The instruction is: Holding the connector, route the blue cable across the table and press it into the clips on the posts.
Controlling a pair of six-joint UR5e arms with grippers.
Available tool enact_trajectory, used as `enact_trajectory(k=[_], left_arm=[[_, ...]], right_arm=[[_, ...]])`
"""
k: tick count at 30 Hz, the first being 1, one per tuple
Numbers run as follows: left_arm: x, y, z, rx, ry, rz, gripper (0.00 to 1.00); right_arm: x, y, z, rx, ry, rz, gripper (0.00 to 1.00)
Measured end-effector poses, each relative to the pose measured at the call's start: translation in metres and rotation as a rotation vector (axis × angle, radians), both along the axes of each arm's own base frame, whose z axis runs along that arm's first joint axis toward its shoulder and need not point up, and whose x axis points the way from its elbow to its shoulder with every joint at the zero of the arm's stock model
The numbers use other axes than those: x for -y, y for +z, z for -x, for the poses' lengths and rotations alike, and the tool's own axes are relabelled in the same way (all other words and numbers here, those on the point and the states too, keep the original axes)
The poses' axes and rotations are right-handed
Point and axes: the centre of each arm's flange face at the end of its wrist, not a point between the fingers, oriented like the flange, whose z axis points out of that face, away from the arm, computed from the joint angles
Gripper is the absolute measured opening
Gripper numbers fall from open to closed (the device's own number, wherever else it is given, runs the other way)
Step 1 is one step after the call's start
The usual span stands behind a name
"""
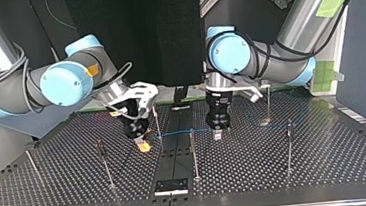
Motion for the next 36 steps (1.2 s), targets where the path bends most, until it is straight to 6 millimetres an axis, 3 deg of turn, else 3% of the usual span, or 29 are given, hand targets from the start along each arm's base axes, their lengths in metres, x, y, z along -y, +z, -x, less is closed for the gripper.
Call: enact_trajectory(k=[12, 22, 31, 32, 33, 34, 36], left_arm=[[-0.005, 0.011, -0.021, 0.029, -0.026, 0.026, 0.0], [-0.009, -0.007, -0.052, 0.005, -0.023, 0.02, 0.0], [-0.019, -0.001, -0.063, 0.013, -0.013, 0.029, 0.0], [-0.019, -0.001, -0.063, 0.011, -0.013, 0.028, 0.07], [-0.02, -0.001, -0.063, 0.006, -0.012, 0.027, 0.07], [-0.02, -0.002, -0.062, 0.002, -0.012, 0.025, 0.15], [-0.019, -0.003, -0.061, -0.01, -0.011, 0.021, 0.15]], right_arm=[[0.011, -0.01, -0.001, -0.002, 0.009, -0.008, 0.0], [0.024, -0.002, 0.003, 0.013, -0.008, 0.011, 0.0], [0.042, -0.014, 0.01, 0.016, -0.031, 0.012, 0.0], [0.043, -0.014, 0.01, 0.016, -0.032, 0.012, 0.0], [0.044, -0.015, 0.01, 0.015, -0.033, 0.012, 0.0], [0.045, -0.016, 0.011, 0.015, -0.034, 0.011, 0.0], [0.046, -0.017, 0.011, 0.013, -0.035, 0.011, 0.0]])
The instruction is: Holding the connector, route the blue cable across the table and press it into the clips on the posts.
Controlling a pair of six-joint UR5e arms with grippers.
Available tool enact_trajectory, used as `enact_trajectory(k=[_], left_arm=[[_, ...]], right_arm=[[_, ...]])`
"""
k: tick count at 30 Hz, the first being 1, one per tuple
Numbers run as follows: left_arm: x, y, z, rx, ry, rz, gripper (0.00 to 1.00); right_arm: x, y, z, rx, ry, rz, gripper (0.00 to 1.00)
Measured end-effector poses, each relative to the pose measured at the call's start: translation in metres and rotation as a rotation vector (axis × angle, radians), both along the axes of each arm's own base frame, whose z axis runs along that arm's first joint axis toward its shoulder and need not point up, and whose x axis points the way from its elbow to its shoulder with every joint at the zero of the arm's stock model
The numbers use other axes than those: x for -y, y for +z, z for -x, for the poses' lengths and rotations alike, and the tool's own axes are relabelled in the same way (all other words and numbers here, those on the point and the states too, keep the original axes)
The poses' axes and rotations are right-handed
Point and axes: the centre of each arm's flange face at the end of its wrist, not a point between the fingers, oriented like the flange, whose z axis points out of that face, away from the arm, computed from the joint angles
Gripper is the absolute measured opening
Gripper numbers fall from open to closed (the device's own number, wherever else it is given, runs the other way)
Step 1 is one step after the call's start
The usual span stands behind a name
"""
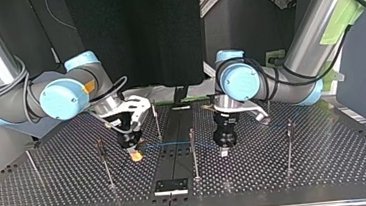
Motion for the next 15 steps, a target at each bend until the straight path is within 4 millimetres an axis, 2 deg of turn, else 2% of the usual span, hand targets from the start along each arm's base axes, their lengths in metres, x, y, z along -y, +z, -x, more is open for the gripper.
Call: enact_trajectory(k=[1, 2, 3, 5, 6, 7, 8, 15], left_arm=[[0.0, -0.001, 0.001, -0.005, 0.001, -0.001, 0.42], [0.001, -0.001, 0.002, -0.01, 0.003, -0.002, 0.52], [0.001, -0.002, 0.003, -0.019, 0.007, -0.004, 0.52], [0.001, -0.003, 0.004, -0.032, 0.016, -0.008, 0.84], [0.001, -0.004, 0.005, -0.038, 0.02, -0.011, 0.84], [0.001, -0.005, 0.007, -0.047, 0.024, -0.017, 0.94], [0.001, -0.005, 0.008, -0.055, 0.027, -0.022, 1.0], [0.005, -0.007, 0.019, -0.106, 0.017, -0.057, 1.0]], right_arm=[[0.0, 0.0, 0.0, -0.001, 0.0, 0.0, 0.0], [0.0, 0.0, 0.0, -0.002, 0.0, 0.001, 0.0], [0.0, 0.0, 0.0, -0.002, 0.0, 0.001, 0.0], [0.0, -0.001, 0.0, -0.003, 0.0, 0.001, 0.0], [0.0, -0.001, 0.0, -0.004, 0.0, 0.001, 0.0], [0.0, -0.001, 0.0, -0.004, 0.0, 0.002, 0.0], [0.001, -0.001, 0.0, -0.005, 0.0, 0.002, 0.0], [0.0, -0.001, 0.0, -0.007, 0.004, 0.004, 0.0]])
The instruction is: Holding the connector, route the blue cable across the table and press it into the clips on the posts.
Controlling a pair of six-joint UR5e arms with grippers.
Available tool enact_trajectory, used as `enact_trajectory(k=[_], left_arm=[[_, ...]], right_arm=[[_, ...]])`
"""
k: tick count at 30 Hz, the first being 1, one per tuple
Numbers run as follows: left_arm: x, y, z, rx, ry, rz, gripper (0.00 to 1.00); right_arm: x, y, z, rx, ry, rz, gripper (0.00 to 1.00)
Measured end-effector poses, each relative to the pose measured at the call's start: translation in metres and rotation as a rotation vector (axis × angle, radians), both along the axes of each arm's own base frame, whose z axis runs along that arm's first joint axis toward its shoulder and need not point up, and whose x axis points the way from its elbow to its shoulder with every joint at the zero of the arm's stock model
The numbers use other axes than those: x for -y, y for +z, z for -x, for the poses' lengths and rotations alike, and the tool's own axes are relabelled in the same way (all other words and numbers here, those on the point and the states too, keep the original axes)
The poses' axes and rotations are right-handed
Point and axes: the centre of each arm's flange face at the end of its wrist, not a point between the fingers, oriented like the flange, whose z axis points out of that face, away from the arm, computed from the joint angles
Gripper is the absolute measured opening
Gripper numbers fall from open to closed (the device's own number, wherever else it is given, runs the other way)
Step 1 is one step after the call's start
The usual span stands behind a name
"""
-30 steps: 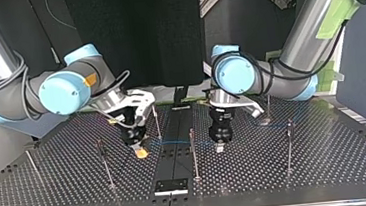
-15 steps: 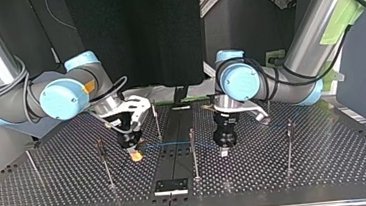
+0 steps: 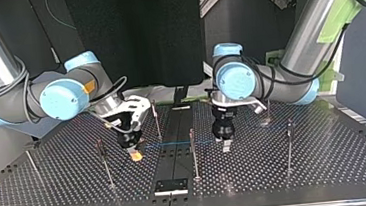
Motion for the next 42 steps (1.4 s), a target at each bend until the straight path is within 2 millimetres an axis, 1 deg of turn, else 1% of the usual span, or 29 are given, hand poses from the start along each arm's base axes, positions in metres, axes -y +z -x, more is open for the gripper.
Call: enact_trajectory(k=[3, 7, 15, 21, 24, 27, 32, 36, 42], left_arm=[[0.003, 0.001, 0.01, -0.017, -0.014, -0.004, 1.0], [0.009, 0.003, 0.033, -0.051, -0.039, -0.01, 1.0], [0.019, 0.011, 0.068, -0.039, -0.121, 0.021, 1.0], [0.022, 0.013, 0.096, -0.058, -0.158, 0.003, 1.0], [0.024, 0.02, 0.113, -0.054, -0.171, -0.008, 1.0], [0.029, 0.031, 0.124, -0.028, -0.18, -0.005, 1.0], [0.043, 0.051, 0.138, 0.042, -0.184, 0.014, 1.0], [0.058, 0.063, 0.141, 0.09, -0.184, 0.029, 1.0], [0.083, 0.063, 0.142, 0.087, -0.183, -0.002, 1.0]], right_arm=[[0.0, 0.0, 0.0, -0.001, 0.002, 0.0, 0.0], [0.0, 0.001, 0.0, -0.001, 0.002, 0.001, 0.0], [0.0, 0.001, 0.001, -0.001, 0.001, 0.002, 0.0], [-0.001, 0.003, 0.001, 0.0, 0.001, 0.003, 0.0], [-0.001, 0.004, 0.002, 0.001, 0.001, 0.004, 0.0], [-0.001, 0.005, 0.002, 0.002, 0.001, 0.004, 0.0], [-0.001, 0.006, 0.003, 0.0, -0.006, 0.005, 0.0], [0.001, 0.007, 0.006, -0.001, -0.023, 0.006, 0.0], [0.004, 0.009, 0.011, 0.001, -0.036, 0.005, 0.0]])
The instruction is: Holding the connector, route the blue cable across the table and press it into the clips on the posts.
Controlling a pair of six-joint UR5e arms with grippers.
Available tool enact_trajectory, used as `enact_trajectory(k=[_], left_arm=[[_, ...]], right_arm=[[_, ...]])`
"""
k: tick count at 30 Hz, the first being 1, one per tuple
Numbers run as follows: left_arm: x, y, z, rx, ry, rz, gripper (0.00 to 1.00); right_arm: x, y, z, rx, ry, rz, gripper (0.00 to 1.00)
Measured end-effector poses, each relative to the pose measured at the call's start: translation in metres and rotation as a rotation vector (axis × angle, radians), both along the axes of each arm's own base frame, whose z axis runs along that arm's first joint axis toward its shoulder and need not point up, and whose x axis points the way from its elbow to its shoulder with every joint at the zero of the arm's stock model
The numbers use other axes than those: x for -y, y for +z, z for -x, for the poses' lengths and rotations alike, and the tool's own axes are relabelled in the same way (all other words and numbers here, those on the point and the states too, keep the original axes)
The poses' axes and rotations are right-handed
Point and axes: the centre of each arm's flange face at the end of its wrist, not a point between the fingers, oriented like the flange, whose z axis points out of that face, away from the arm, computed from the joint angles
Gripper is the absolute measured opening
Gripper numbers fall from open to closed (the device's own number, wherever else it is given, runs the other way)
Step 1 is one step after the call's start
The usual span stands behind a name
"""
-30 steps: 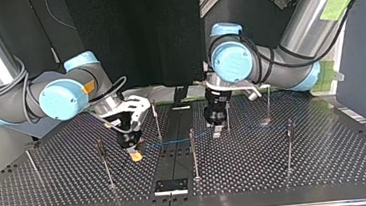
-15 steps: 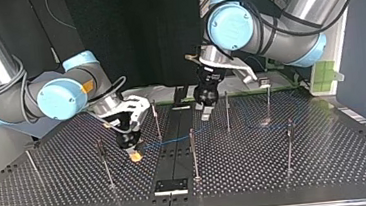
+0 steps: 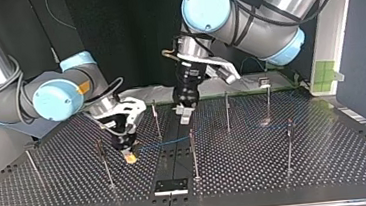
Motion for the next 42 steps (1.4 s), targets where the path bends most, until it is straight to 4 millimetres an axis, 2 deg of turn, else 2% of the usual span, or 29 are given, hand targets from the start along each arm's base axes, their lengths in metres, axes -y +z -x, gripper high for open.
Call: enact_trajectory(k=[7, 13, 42], left_arm=[[0.029, 0.017, 0.011, 0.022, -0.011, -0.014, 1.0], [0.042, 0.018, 0.004, 0.011, -0.015, -0.035, 1.0], [0.075, -0.016, -0.092, -0.032, 0.102, -0.092, 1.0]], right_arm=[[0.004, 0.001, 0.006, 0.003, -0.012, -0.001, 0.0], [0.005, 0.002, 0.007, 0.004, -0.015, -0.001, 0.0], [0.005, 0.001, 0.008, 0.002, -0.015, -0.002, 0.0]])
